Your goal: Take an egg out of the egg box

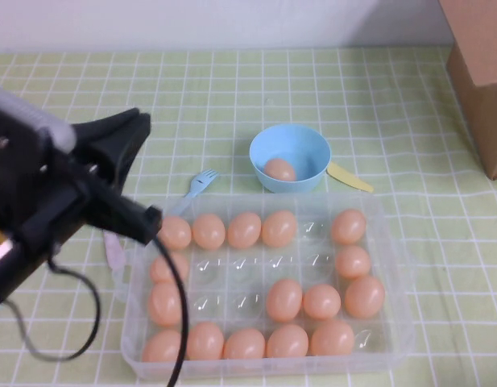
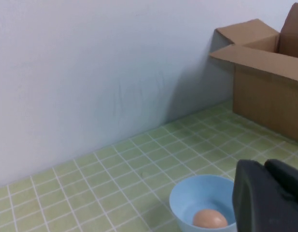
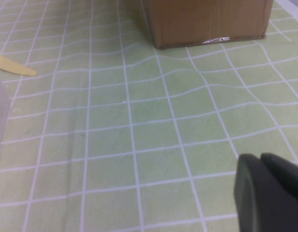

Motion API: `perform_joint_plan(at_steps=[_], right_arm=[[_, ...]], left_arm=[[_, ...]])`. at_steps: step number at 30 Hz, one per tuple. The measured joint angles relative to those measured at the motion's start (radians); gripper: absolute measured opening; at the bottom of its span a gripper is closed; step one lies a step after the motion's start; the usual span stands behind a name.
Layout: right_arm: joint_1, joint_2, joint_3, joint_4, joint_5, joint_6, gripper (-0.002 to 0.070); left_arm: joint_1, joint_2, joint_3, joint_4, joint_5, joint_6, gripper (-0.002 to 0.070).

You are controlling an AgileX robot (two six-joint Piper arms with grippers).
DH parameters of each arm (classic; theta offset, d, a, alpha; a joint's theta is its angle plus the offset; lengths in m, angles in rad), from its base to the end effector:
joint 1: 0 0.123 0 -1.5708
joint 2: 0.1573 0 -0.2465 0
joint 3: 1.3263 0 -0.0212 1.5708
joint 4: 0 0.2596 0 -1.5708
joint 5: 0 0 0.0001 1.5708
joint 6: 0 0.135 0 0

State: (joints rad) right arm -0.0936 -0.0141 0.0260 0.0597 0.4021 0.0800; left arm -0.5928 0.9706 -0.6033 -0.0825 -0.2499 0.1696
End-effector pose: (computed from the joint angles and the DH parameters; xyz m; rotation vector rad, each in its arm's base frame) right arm 0.1408 -0.0100 0.1555 0.2005 1.8866 0.0503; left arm 0.2376 -0.1567 0.2900 0.5252 1.5266 -0.3737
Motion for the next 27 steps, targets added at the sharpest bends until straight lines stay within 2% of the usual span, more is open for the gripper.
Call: perform_joint_plan(at_steps=[11,23,27], right_arm=[[0.000,0.000,0.000,0.000,0.000,0.000,-0.0017],[0.000,0.000,0.000,0.000,0.000,0.000,-0.0017],[0.000,0.000,0.000,0.000,0.000,0.000,-0.0017]], left_arm=[[0.000,-0.228,0.080,0.004,0.325,0.000,0.0001],[0.023,-0.454,0.104,0.103,0.401,0.000,-0.0001],[0.076,-0.564,0.181,0.124,0.403,-0.002,-0.0002]])
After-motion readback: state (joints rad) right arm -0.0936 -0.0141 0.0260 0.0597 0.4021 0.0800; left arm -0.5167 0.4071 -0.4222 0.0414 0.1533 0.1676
